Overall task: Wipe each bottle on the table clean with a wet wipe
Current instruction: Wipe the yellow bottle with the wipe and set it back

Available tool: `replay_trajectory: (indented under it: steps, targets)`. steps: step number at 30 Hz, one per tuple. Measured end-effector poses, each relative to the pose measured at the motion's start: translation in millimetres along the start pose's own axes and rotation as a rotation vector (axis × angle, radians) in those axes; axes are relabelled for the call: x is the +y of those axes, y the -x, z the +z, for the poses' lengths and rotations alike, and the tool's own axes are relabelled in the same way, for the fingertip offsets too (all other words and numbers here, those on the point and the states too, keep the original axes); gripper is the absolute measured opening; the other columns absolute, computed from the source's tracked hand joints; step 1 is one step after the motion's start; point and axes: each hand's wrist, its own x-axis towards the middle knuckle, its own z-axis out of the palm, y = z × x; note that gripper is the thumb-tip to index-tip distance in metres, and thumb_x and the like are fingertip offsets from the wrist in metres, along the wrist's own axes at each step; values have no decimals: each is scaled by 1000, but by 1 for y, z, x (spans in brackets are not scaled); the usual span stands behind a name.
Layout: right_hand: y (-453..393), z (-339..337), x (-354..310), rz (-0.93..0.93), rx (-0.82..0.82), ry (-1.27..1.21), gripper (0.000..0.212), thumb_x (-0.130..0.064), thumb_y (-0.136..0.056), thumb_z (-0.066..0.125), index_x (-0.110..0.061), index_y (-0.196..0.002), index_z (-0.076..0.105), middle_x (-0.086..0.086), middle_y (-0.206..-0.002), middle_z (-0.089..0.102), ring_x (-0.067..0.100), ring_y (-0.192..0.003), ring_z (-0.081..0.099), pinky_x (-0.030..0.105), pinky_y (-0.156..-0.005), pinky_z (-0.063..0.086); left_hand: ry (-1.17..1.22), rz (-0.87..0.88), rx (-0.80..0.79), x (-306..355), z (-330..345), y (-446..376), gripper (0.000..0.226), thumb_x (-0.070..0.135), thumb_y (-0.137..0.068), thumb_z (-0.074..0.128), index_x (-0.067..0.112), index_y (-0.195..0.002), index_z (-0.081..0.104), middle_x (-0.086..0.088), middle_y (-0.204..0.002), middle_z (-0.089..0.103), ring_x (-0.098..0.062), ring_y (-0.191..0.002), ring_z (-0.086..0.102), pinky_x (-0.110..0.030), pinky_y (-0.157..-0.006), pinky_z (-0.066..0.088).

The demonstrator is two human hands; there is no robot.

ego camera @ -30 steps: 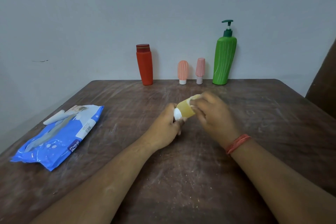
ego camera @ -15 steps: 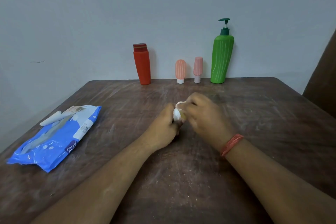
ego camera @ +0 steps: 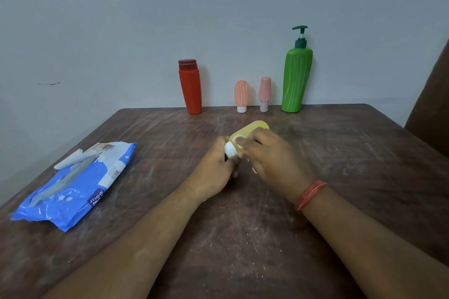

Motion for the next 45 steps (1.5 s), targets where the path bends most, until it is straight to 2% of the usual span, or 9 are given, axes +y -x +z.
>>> replay_trajectory:
  steps: [2,6,12,22,28,33,37,41,45]
  targets:
    - [-4,0,6,30,33,33,34,-16,-87,49,-13,-116,67,4,-95,59,18,-83,54,23,-66,43,91,-18,-3,-1,-1,0,13,34,-103,56,37,-113,49,8,-62,60,-7,-62,56,-29,-64,47]
    - [-2,-3,29,262,180,35,26,1,-89,58,-3,-113,68,15,-99,61,31,-87,59,42,-73,53,162,-9,-50,0,-3,1,24,41,-94,54,36,-116,48,6,-66,59,-7,-64,55,-23,-64,46]
    - [-2,-4,-5,15,3,-1,38,-20,-90,44,-7,-119,67,8,-95,61,22,-83,57,29,-63,46,335,-21,-104,1,-3,3,28,38,-99,55,23,-122,53,2,-78,63,-10,-68,57,-26,-67,48]
    - [1,-5,-14,70,35,-106,15,-4,-87,69,-5,-102,71,7,-94,59,19,-81,57,28,-66,48,643,-76,-70,10,-2,5,28,15,-108,41,6,-124,63,-4,-92,69,-13,-83,61,-26,-71,49]
    - [-10,-10,-3,204,218,-55,13,6,-79,70,0,-91,71,15,-92,66,33,-84,64,45,-69,56,678,-113,-68,9,3,5,30,3,-103,51,-3,-132,55,-18,-113,68,-21,-95,66,-34,-85,55]
    - [-4,0,-15,137,26,-99,12,2,-85,66,-5,-95,70,9,-95,62,24,-80,61,42,-64,54,757,-105,-6,11,4,4,21,3,-104,50,3,-124,56,-9,-109,69,-15,-96,70,-32,-90,58]
    - [-14,-3,-2,284,217,-111,12,7,-81,65,0,-89,69,14,-93,64,28,-81,61,35,-69,50,746,-118,-58,13,8,5,27,2,-105,49,2,-132,51,-15,-116,65,-23,-101,69,-32,-90,58]
    - [-4,4,-11,224,78,-173,23,5,-84,65,-2,-106,69,10,-104,61,20,-88,60,22,-73,44,785,-118,36,11,7,2,23,2,-105,47,4,-127,55,-11,-111,70,-19,-97,70,-32,-87,60]
    - [-2,18,-21,235,-5,-222,39,-5,-95,56,-8,-134,56,2,-131,49,11,-111,53,20,-93,45,762,-149,94,8,3,-2,27,9,-108,43,5,-131,58,-10,-116,72,-20,-103,70,-41,-97,56]
